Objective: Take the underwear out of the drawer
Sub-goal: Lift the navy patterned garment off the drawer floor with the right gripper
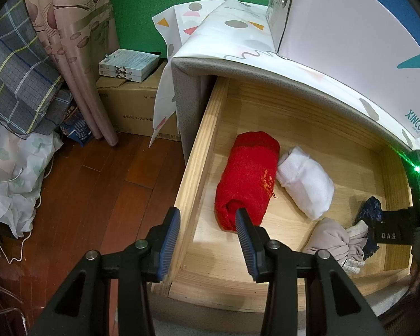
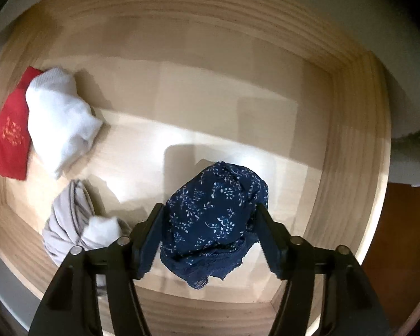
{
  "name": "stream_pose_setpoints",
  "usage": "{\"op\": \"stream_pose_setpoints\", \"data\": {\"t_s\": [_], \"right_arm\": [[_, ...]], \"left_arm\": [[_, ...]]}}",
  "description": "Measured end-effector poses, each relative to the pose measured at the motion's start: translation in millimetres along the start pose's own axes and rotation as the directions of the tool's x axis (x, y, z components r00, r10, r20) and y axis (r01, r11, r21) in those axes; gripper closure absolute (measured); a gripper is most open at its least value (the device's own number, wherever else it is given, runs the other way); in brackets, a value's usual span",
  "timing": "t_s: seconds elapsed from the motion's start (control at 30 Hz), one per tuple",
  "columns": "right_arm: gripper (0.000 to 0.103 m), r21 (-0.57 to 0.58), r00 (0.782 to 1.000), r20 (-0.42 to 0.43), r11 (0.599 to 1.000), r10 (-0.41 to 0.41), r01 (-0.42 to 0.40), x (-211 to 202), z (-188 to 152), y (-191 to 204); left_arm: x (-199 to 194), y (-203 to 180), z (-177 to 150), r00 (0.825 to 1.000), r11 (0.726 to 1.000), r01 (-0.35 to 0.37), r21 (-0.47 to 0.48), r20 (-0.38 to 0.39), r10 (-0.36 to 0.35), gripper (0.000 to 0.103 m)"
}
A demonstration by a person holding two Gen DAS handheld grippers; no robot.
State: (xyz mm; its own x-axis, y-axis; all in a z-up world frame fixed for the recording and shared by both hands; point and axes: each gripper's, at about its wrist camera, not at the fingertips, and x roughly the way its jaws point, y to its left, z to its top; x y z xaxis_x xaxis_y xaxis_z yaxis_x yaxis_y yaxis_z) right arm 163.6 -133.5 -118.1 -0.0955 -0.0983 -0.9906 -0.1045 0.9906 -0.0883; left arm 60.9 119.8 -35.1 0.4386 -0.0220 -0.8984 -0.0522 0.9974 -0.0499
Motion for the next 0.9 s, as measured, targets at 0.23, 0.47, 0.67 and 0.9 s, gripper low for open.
{"op": "stream_pose_setpoints", "data": {"t_s": [0.23, 0.47, 0.67, 0.9], "right_arm": [[0.035, 0.042, 0.998, -0.045, 0.998, 0.054, -0.052, 7.4, 6.7, -8.7], [0.032, 0.054, 0.992, -0.103, 0.996, 0.072, -0.066, 18.7, 24.0, -9.5], [0.058, 0.040, 0.993, -0.096, 0.997, 0.064, -0.060, 23.9, 26.1, -21.5], [0.069, 0.061, 0.991, -0.115, 0.996, 0.076, -0.069, 25.9, 18.2, -30.8]], "left_arm": [[0.2, -1.4, -0.2, 1.000, 1.000, -0.006, 0.004, -0.001, 0.006, 0.061], [0.4, -1.6, 0.0, 1.000, 1.000, -0.012, 0.010, -0.002, 0.012, 0.061], [0.7, -3.7, 0.3, 1.000, 1.000, -0.020, 0.014, -0.004, 0.020, 0.059], [0.6, -6.1, 0.8, 1.000, 1.000, -0.026, 0.016, -0.011, 0.026, 0.057]]}}
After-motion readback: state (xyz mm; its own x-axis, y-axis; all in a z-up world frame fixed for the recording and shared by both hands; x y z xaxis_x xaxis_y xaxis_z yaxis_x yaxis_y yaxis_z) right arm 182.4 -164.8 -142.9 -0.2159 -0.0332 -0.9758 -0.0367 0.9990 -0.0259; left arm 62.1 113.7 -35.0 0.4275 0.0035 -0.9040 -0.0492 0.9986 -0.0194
